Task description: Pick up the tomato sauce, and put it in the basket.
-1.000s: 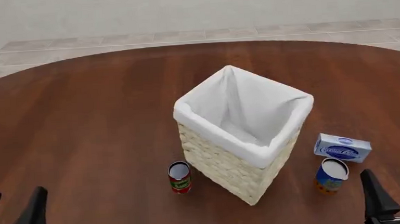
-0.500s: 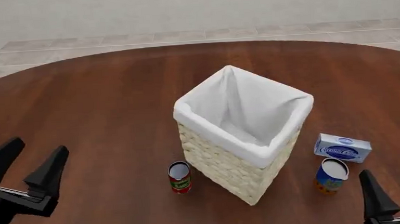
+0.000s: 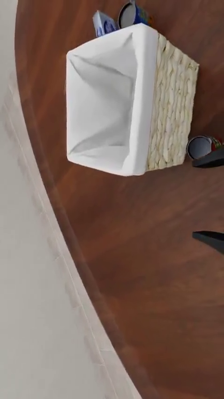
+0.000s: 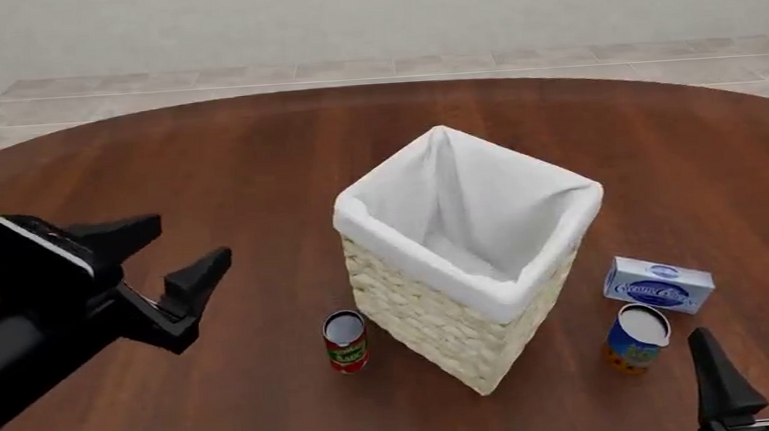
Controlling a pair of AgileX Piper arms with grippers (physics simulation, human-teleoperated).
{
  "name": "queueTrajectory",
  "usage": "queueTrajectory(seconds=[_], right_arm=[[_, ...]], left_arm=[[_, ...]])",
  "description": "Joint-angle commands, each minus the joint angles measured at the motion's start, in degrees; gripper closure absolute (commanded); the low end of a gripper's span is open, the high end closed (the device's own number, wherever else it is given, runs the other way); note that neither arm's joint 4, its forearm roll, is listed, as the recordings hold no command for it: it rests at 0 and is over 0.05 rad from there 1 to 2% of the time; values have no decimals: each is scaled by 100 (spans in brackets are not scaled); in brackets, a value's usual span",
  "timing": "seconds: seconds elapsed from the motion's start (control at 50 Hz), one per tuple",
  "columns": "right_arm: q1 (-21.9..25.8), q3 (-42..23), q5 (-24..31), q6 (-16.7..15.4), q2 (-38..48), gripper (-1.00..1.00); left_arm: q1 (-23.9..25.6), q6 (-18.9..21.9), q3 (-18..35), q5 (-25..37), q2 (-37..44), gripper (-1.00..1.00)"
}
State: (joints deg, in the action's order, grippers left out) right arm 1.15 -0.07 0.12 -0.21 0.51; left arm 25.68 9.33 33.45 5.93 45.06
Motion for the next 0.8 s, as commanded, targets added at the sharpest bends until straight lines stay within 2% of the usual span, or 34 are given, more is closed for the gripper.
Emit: queueTrajectory(seconds=[0.02, 0.1, 0.12, 0.22, 0.3, 0.34, 0.62, 0.8], right_arm=[[12, 2, -12, -37, 34, -100], [10, 1, -6, -35, 30, -100], [5, 2, -6, -36, 31, -100], [23, 3, -4, -44, 38, -100], [26, 3, 1, -56, 38, -100], [29, 4, 3, -74, 40, -100], [30, 4, 30, -114, 18, -100], [32, 4, 44, -99, 3, -100]], left_arm=[[392, -108, 603, 631, 767, -100], [603, 64, 650, 750, 883, -100], [684, -99, 724, 818, 895, -100], [766, -105, 839, 911, 1098, -100], [782, -340, 968, 973, 1160, -100], [836, -246, 935, 958, 1217, -100], [1059, -383, 1036, 844, 1584, -100], [1010, -263, 1062, 648, 2013, -100]])
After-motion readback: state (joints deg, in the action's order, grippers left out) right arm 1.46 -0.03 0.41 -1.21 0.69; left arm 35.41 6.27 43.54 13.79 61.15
